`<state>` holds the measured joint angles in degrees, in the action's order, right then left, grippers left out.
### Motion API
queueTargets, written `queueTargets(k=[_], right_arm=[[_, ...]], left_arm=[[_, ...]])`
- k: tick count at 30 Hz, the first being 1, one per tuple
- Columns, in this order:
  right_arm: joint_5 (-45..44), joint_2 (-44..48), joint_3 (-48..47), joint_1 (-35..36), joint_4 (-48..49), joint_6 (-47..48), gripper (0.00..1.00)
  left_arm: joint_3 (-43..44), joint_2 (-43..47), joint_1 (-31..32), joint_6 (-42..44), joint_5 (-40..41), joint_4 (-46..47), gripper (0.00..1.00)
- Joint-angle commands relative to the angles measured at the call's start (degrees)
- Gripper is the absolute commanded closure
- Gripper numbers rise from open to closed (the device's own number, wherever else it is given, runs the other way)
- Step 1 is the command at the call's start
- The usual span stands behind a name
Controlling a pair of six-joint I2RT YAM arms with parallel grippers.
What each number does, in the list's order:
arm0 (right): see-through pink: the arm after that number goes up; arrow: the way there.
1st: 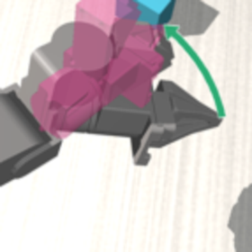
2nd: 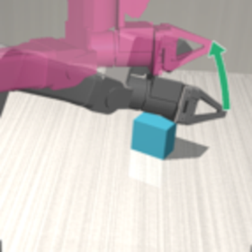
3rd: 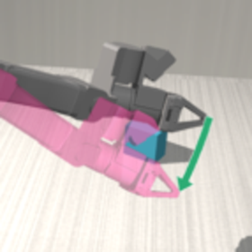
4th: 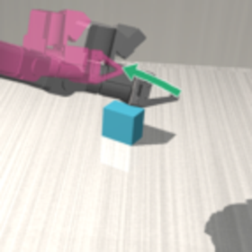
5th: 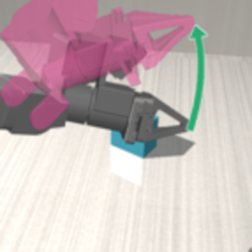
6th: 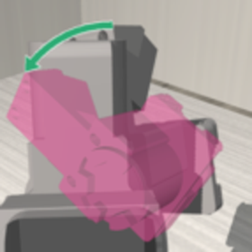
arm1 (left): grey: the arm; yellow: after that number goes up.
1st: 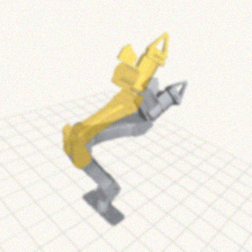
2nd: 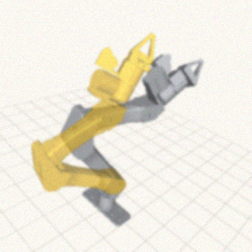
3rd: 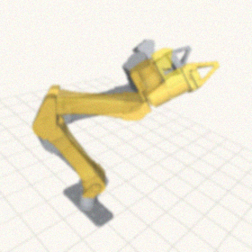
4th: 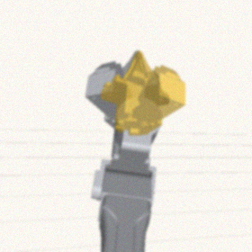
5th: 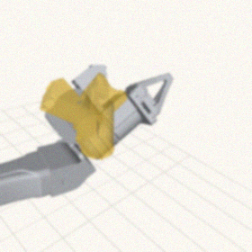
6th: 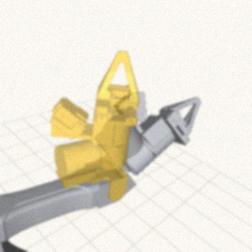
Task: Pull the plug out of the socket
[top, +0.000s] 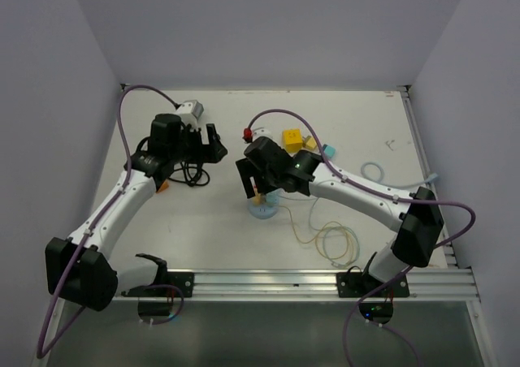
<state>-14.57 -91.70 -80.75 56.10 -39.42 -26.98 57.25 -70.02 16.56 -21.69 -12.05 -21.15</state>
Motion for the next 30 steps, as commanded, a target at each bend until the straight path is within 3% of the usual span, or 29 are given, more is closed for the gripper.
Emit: queueTargets(k=[1, 6, 10, 14, 19, 22, 30], right_arm=[[-6.00, -0.05, -1.69, -1.07, -4.35, -5.00, 0.22], [-2.58, 0.12, 1.29, -5.20, -1.98, -7.47, 0.30], [4.70, 1.17, 3.84, -9.06, 3.11, -2.48, 0.33], [4.73, 1.26, 5.60, -11.79, 2.94, -1.06, 0.39], [9.81, 0.74, 5.52, -12.94, 3.21, 2.72, 0.42], [9.65, -0.23, 4.81, -12.94, 1.63, 0.02, 0.43], [7.54, 0.91, 10.34, -12.94, 4.00, -8.43, 0.41]], left_arm=[[-0.65, 2.52, 0.05, 1.56, -4.73, 4.53, 0.10], [-2.23, 4.80, 0.05, 3.76, -9.65, 5.15, 0.11], [-3.90, 5.68, 0.32, 3.85, -8.87, 3.40, 0.11], [-8.98, 7.00, 1.46, 0.08, -8.43, 4.53, 0.11], [-14.27, 7.62, 9.51, -6.59, -4.57, 9.19, 0.13], [-16.55, 6.39, 14.19, -10.90, -2.98, 12.52, 0.14], [-16.21, 3.75, 17.72, -16.09, 2.12, 13.42, 0.16]])
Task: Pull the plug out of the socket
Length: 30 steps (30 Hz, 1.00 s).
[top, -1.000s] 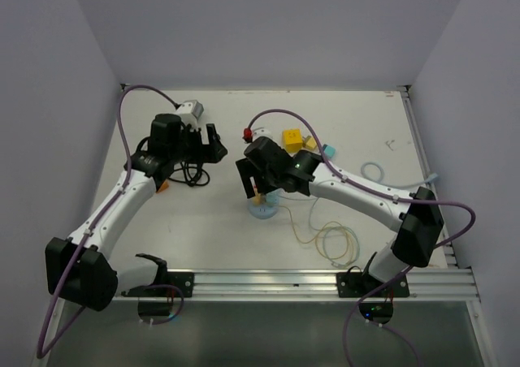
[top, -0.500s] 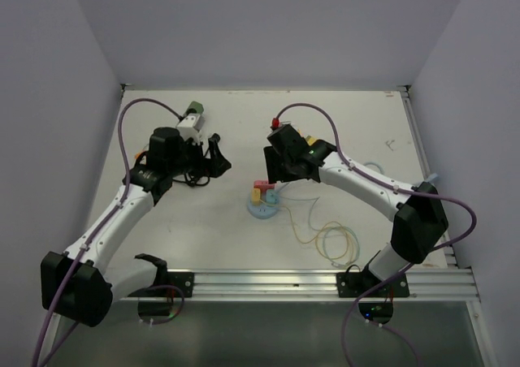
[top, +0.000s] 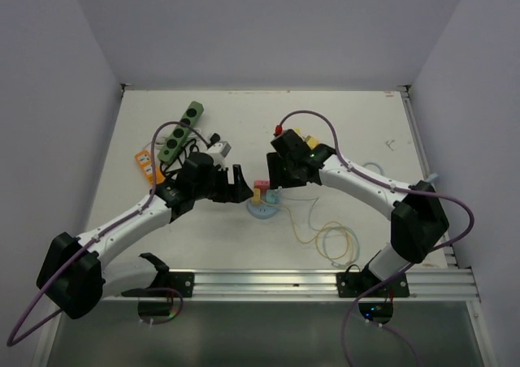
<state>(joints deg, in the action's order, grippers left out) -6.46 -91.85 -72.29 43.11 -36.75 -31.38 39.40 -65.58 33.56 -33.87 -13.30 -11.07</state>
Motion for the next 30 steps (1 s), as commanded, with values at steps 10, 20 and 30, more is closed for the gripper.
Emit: queueTargets(k=[10, 20, 30], right_arm=[[-4.52, 10.45, 10.41, -2.85, 7.56, -9.93, 0.41], [-6.82, 18.55, 19.02, -4.35, 10.82, -12.39, 0.38], [-5.41, 21.45, 24.04, -4.35, 12.85, -13.54, 0.37]], left_arm=[[16.74, -10.26, 5.10, -6.30, 13.03, -9.83, 0.18], [25.64, -20.98, 10.82, -6.12, 18.66, -21.00, 0.23], [28.63, -27.05, 12.76, -5.68, 20.94, -22.50, 0.34]])
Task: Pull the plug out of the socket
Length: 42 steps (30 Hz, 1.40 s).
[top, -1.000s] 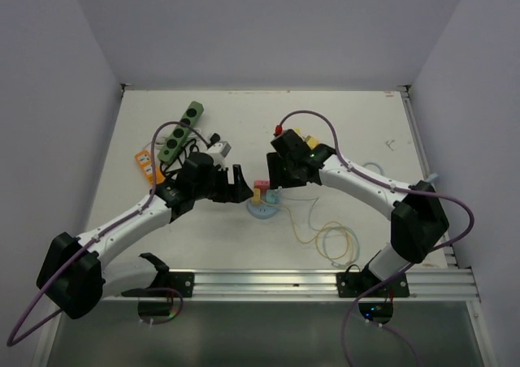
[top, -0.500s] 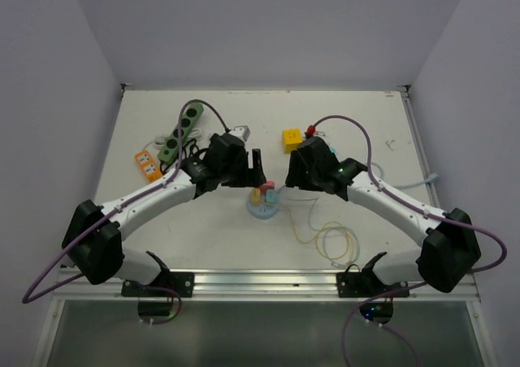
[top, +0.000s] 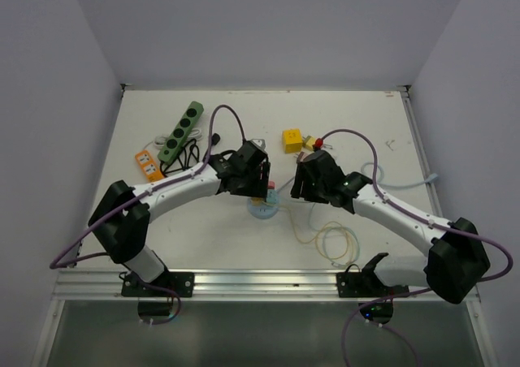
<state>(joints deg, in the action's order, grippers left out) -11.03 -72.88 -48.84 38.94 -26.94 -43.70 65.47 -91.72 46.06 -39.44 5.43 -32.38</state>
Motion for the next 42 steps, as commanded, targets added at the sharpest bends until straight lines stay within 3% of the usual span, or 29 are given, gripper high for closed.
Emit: queueTargets(k=[1, 5, 16, 28, 42], right_arm=[[-0.84, 2.66, 0.85, -0.18, 3.21, -1.21, 0.37], [0.13, 2.83, 2.26, -0.09, 4.00, -1.12, 0.37], [1.00, 3.62, 4.01, -0.18, 7.16, -1.03, 0.37], [4.08, 5.56, 6.39, -2.20, 12.96, -0.33, 0.31], [2.24, 21.63, 5.69, -3.78, 14.54, 5.81, 0.31]], left_arm=[[2.73, -1.26, 0.25, -0.11, 2.48, -1.19, 0.35], [2.82, -3.02, 0.26, 0.06, 3.00, -0.84, 0.42], [3.52, -6.80, 0.96, 0.33, 1.78, 0.13, 0.47], [3.79, -2.33, 0.78, 1.91, 4.49, 2.49, 1.00], [-1.92, 9.01, -1.85, 3.32, 7.40, 14.80, 1.00]])
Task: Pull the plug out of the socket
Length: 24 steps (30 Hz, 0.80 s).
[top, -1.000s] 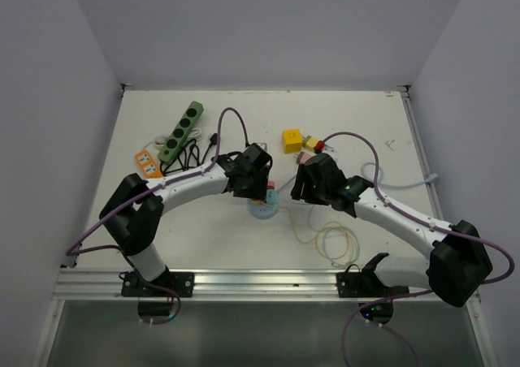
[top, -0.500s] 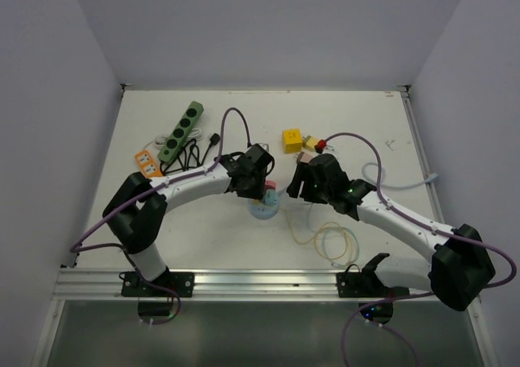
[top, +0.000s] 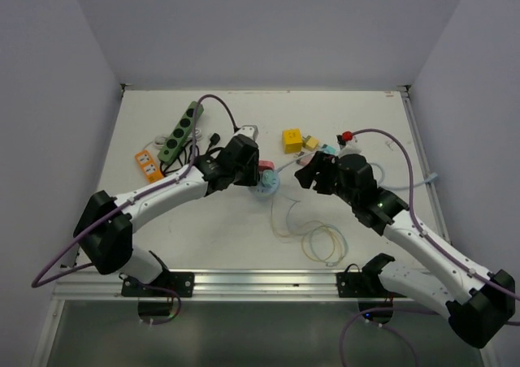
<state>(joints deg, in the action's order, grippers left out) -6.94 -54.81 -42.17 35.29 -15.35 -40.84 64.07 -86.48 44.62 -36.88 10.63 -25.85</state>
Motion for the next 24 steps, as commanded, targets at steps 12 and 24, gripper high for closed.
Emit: queueTargets(k=[12, 24], right_arm=[[3.68, 1.46, 0.07, -0.04, 5.06, 6.56, 0.32], [12.12, -3.99, 1.74, -0.04, 17.35, 5.16, 0.28]], left_arm=[[-2.37, 11.41, -0.41, 5.25, -2.10, 19.87, 1.00], [-5.71, 14.41, -0.41, -3.28, -2.81, 24.17, 1.00]])
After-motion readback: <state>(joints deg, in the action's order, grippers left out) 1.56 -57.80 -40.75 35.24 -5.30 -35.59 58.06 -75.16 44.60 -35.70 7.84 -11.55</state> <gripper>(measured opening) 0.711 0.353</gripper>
